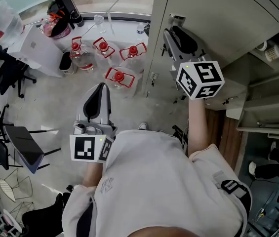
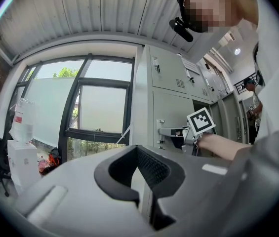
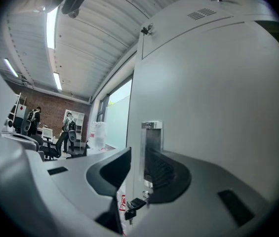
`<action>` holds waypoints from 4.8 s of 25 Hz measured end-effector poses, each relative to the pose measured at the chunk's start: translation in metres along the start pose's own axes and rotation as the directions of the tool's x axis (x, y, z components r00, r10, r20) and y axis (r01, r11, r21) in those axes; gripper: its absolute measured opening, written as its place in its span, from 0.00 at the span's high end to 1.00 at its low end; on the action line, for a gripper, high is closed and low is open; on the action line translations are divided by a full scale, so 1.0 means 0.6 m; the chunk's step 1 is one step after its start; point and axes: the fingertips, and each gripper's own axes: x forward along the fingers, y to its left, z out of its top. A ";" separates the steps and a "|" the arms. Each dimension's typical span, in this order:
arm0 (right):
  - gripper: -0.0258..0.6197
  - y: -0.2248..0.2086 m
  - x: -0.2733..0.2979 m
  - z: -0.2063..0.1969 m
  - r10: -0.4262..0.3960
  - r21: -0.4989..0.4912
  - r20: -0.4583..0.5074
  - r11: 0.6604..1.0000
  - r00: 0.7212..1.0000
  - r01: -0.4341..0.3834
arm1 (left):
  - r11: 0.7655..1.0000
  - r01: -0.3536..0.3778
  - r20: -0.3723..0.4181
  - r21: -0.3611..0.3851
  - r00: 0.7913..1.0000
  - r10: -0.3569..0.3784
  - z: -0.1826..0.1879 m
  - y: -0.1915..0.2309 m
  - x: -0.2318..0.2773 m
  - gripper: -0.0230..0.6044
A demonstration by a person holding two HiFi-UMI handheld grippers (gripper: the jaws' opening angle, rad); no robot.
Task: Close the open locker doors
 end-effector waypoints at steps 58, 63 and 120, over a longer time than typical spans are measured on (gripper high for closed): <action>0.94 -0.193 -0.772 0.033 0.010 -0.021 0.185 1.000 0.983 -0.006 | 0.910 0.414 0.028 -0.030 0.910 -0.413 -0.014 -0.753 0.071 0.96; 0.94 -0.270 -0.798 0.019 -0.117 0.034 0.143 0.993 0.983 0.113 | 0.895 0.445 0.026 -0.032 0.896 -0.444 -0.013 -0.776 0.075 0.96; 0.81 -0.272 -0.455 0.007 0.012 0.090 0.102 0.996 0.995 -0.021 | 0.946 0.323 -0.006 -0.031 0.946 -0.323 -0.005 -0.498 0.145 0.96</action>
